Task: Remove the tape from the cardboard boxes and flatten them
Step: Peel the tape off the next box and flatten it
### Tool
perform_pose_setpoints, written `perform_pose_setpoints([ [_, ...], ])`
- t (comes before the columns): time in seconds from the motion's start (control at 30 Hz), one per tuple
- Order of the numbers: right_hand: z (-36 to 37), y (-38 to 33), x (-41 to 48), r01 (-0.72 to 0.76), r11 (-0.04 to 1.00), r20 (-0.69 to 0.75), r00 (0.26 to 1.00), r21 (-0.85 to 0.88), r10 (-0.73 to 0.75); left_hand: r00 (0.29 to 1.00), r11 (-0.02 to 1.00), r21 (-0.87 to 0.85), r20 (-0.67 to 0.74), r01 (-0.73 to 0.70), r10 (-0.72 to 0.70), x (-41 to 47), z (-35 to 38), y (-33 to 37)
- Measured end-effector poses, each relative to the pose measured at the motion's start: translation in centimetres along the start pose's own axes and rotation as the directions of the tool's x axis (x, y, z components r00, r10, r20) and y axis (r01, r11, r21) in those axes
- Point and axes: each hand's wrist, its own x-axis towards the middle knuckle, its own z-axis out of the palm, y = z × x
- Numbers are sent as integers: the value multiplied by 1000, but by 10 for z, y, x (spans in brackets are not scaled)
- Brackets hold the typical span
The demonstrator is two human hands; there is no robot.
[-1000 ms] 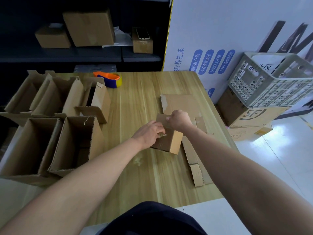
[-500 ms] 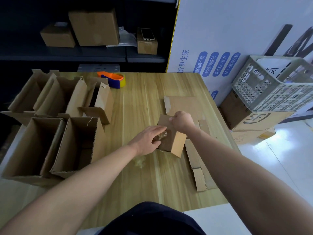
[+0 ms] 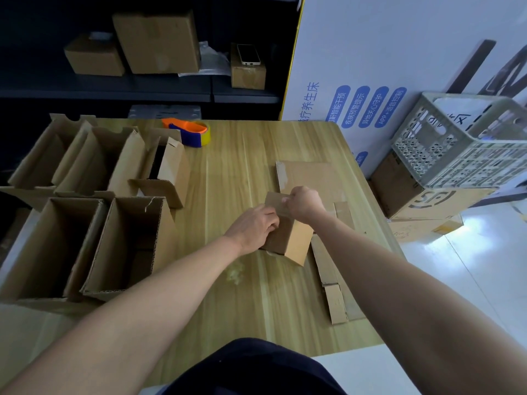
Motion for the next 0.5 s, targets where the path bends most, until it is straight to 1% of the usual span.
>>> perform_pose_setpoints([
  [0.07, 1, -4, 1, -4, 1000, -5, 1000, 12, 4, 998, 999, 51, 55, -12, 9, 2, -2, 0],
  [0.13, 3, -7, 0, -6, 1000, 3, 1000, 28, 6, 997, 999, 52, 80, -7, 2, 0, -4, -1],
  [0.2, 9, -4, -2, -23, 999, 34, 999, 35, 22, 992, 1000, 1, 126, 5, -5, -5, -5, -5],
  [0.23, 14, 0, -4, -34, 999, 50, 998, 36, 32, 990, 998, -51, 142, 30, -23, -10, -4, -8],
  [0.3, 20, 6, -8, -39, 998, 48, 998, 54, 36, 990, 978, -174, 106, 110, -93, -19, -1, -8],
  [0.43, 2, 15, -5, -87, 983, -28, 995, 163, 93, 969, 911, -362, -66, 199, -238, -4, -8, -1],
  [0.5, -6, 22, -2, -117, 971, -72, 988, 208, 134, 953, 854, -469, -74, 226, -293, 4, -17, 3],
])
